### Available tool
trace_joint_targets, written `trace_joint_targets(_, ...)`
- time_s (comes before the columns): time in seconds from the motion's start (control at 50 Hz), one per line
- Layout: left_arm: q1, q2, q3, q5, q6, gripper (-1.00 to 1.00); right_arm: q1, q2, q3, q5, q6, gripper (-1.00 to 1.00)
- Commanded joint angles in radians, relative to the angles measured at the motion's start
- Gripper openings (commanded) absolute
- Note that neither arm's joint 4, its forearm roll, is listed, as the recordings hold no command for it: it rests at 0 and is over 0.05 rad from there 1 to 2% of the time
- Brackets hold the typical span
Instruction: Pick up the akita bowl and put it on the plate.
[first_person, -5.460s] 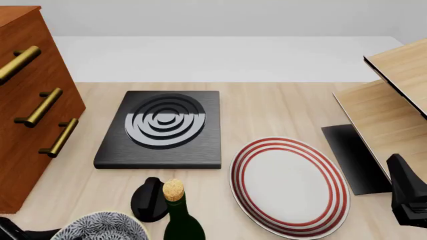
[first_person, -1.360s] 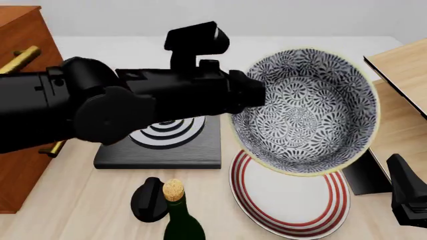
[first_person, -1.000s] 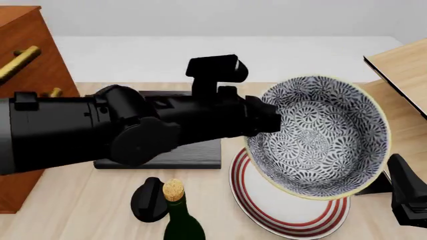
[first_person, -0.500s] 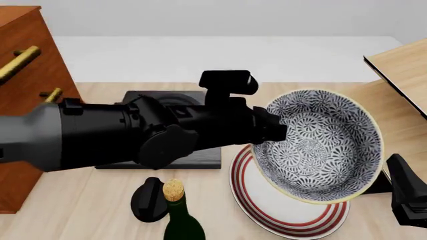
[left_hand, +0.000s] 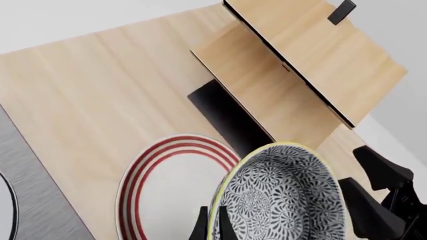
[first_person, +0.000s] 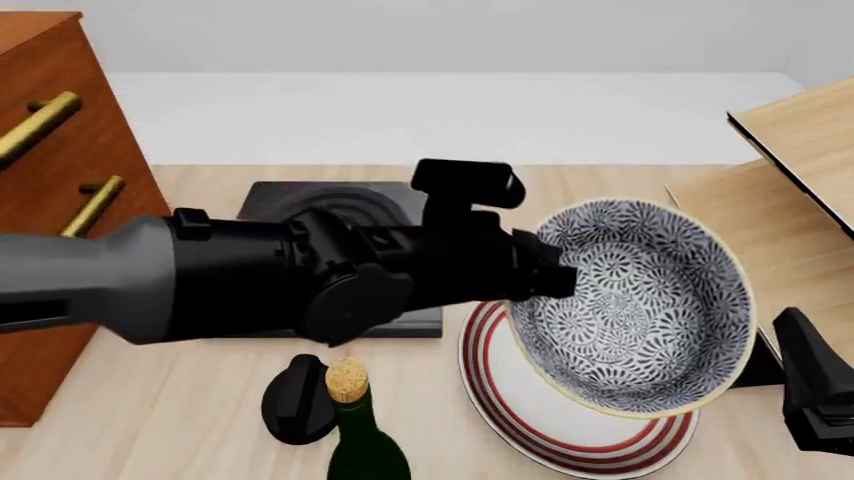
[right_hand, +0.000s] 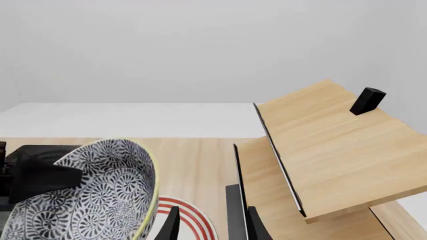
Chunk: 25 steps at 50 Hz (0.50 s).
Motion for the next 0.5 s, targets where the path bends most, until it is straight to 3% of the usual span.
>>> trace_joint_targets(0.02,-0.001,0.023,-0.012,-0.010,0.010,-1.00,0.000,0.000,0.000,0.000,0.000,1.00)
trace_joint_targets(0.5,0.001,0.051,-0.032,-0.006,0.015,-1.00,0.000,0.000,0.000,0.000,0.000,1.00)
